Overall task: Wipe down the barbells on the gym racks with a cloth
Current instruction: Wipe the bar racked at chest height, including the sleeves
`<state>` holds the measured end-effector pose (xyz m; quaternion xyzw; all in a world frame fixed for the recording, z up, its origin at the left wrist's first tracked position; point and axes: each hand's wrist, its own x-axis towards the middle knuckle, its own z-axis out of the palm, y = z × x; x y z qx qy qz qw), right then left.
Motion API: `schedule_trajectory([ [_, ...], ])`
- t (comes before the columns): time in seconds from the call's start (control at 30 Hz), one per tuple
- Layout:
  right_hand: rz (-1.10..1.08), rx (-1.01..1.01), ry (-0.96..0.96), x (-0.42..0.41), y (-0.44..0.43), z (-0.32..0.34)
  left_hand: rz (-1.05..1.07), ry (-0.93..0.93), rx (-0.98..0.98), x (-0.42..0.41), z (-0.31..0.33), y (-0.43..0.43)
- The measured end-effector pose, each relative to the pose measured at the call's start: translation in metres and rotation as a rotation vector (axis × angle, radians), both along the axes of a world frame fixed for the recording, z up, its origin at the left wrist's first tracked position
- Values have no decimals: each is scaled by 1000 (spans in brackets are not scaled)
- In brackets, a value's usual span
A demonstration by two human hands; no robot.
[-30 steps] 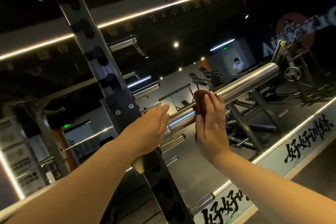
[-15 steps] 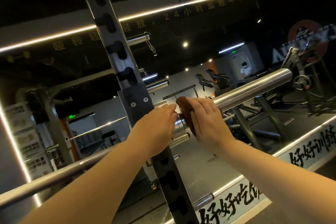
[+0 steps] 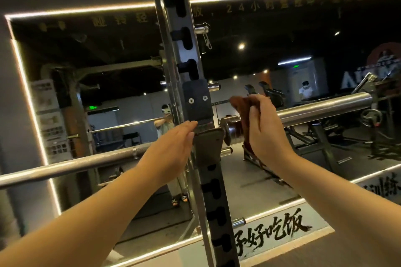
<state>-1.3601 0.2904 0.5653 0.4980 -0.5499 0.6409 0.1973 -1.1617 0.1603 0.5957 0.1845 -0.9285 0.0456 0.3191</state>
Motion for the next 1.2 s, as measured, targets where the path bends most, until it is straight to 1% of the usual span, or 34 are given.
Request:
schedule_trajectory([
  [0.03, -22, 28, 21, 3, -4, 5, 19, 11, -2, 8, -3, -5],
  [0.13, -106, 231, 153, 16, -20, -5, 88, -6, -61, 28, -10, -15],
  [0.17, -113, 237, 144, 21, -23, -13, 103, -24, -94, 34, -11, -18],
  [0.23, -86, 182, 107, 26, -20, -31, 113, -38, -133, 44, -13, -22],
  [0.3, -59, 170, 110, 31, -14, -36, 119, -19, -147, 53, -12, -27],
  [0.4, -20, 84, 47, 46, -16, -18, 133, 2, -162, 66, -10, -34],
  [0.43, -44, 29, 66, 55, -20, -8, 139, 1, -162, 70, -10, -37],
  [0.5, -124, -54, 192, 76, -30, 8, 147, -10, -170, 75, -12, -42],
  [0.53, -151, -64, 265, 88, -38, 14, 157, -10, -179, 77, -13, -46],
  [0.57, -163, -27, 344, 100, -48, 20, 172, -1, -187, 79, -14, -50],
  [0.6, -177, 59, 434, 112, -57, 23, 198, 9, -195, 82, -15, -55],
  [0.67, -231, 326, 595, 134, -81, 22, 284, 13, -217, 87, -15, -61],
  [0.7, -254, 433, 628, 143, -92, 17, 328, 12, -226, 90, -16, -63],
  [0.73, -269, 484, 622, 148, -101, 13, 354, 18, -227, 92, -16, -65],
  [0.8, -288, 488, 566, 147, -112, 19, 365, 31, -222, 94, -16, -68],
  [0.83, -308, 529, 572, 142, -119, 28, 365, 41, -229, 94, -16, -70],
  [0.93, -316, 736, 518, 129, -137, 58, 345, 92, -280, 91, -16, -78],
  [0.97, -321, 740, 503, 127, -142, 62, 345, 105, -304, 90, -17, -79],
  [1.03, -353, 626, 494, 127, -144, 51, 333, 142, -339, 88, -20, -83],
  [1.07, -374, 499, 492, 128, -143, 39, 326, 160, -343, 88, -21, -84],
  [1.13, -405, 259, 548, 129, -137, 14, 315, 157, -352, 89, -22, -85],
  [1.2, -373, 152, 553, 126, -135, -3, 294, 130, -341, 91, -21, -85],
])
